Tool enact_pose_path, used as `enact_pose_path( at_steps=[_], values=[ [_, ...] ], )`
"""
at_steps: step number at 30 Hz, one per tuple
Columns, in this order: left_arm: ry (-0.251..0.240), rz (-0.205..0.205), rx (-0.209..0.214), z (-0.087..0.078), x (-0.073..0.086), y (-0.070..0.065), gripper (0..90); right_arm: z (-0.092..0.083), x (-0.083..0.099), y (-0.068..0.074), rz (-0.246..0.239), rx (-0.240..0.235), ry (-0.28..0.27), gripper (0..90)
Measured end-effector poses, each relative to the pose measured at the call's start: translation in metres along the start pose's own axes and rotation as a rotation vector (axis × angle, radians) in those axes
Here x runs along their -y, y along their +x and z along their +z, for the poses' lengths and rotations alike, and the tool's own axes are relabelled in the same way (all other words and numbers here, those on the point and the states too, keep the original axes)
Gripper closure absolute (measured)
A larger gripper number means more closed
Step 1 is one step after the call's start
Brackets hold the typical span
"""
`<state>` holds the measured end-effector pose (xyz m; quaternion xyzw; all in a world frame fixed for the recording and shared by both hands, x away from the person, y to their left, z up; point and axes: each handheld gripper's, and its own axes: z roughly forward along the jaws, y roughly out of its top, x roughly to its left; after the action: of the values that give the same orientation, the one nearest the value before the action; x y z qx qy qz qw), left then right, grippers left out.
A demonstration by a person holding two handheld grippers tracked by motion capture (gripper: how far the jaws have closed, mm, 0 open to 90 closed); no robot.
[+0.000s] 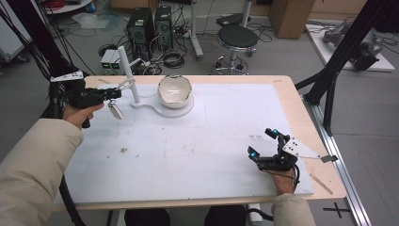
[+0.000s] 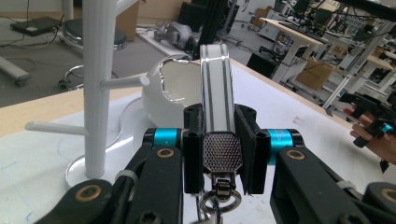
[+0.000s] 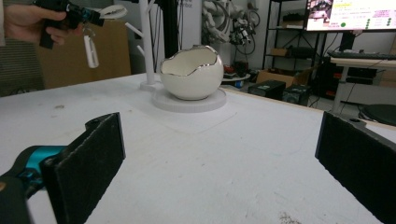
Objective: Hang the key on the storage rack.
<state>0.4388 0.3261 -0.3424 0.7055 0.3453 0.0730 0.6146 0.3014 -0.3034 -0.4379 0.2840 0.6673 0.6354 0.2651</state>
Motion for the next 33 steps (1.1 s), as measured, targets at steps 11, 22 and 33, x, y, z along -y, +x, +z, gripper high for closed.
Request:
enact_pose_path(
  at_steps=[11,22,33],
  values=[
    [-0.023,-0.082,-0.059,0.002,0.004,0.015,74.2,0.002,0.009,-0.002,-0.006,-0.008,0.032,0.6],
    [-0.004,-0.142,-0.121,0.004,0.007,0.021,74.1,0.002,0.012,-0.003,0.004,-0.018,0.055,0.6],
    [0.015,-0.199,-0.157,0.014,0.013,0.031,74.1,0.003,0.012,-0.003,0.000,-0.017,0.058,0.6]
  ],
)
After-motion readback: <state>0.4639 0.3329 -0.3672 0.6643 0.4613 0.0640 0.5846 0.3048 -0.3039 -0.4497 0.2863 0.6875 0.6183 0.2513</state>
